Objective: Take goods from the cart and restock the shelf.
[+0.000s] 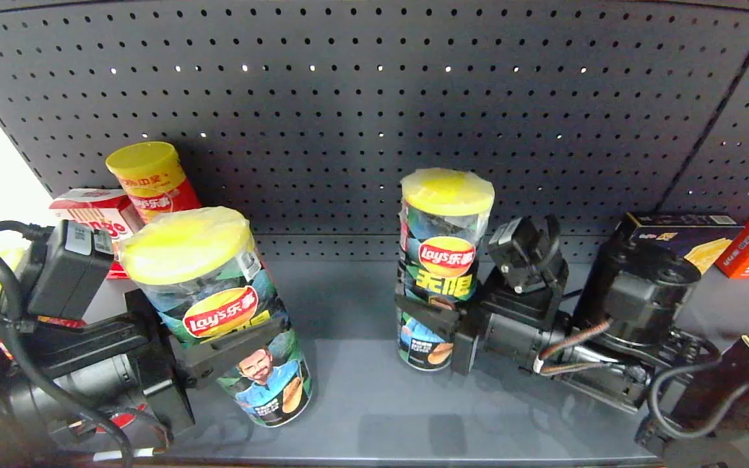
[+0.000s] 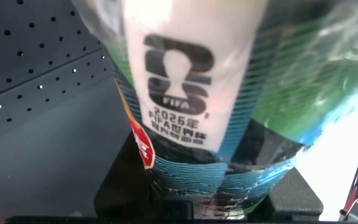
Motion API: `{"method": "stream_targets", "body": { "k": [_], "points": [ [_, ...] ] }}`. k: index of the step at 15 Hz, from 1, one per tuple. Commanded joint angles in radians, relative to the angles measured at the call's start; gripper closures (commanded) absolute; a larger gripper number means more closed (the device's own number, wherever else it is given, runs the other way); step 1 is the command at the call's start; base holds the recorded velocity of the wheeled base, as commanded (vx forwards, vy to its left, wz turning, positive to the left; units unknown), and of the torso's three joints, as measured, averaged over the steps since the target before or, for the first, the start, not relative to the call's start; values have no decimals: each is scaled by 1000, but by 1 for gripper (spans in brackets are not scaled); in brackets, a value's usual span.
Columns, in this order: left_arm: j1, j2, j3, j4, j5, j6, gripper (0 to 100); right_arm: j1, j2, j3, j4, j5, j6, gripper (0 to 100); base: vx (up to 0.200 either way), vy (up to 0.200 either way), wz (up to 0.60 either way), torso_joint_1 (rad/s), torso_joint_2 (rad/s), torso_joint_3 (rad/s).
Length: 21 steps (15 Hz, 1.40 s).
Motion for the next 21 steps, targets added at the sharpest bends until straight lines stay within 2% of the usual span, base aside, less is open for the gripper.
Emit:
{"method": "stream_targets", "body": {
  "k": [1, 3, 6, 19, 20, 21],
  "points": [
    [0, 2, 0, -3, 4, -1, 100, 52, -62, 97, -18, -37, -1, 100, 0, 0, 0, 0, 0, 0],
    [0, 2, -3, -3, 4, -1, 100, 74, -69, 131, -32, -65, -2, 100, 0, 0, 0, 0, 0, 0],
    [2, 2, -3, -3, 6, -1, 100, 126, -50, 168, -64, -174, 2, 100, 0, 0, 0, 0, 0, 0],
    [2, 4, 6, -5, 4, -4, 100, 163, 37, 174, -115, -177, 2, 100, 0, 0, 0, 0, 0, 0],
    [2, 4, 6, -3, 4, -2, 100, 163, 37, 174, -115, -178, 1, 0, 0, 0, 0, 0, 0, 0],
    [0, 4, 8, -3, 4, -2, 100, 163, 36, 175, -115, -178, 1, 0, 0, 0, 0, 0, 0, 0]
  ]
}}
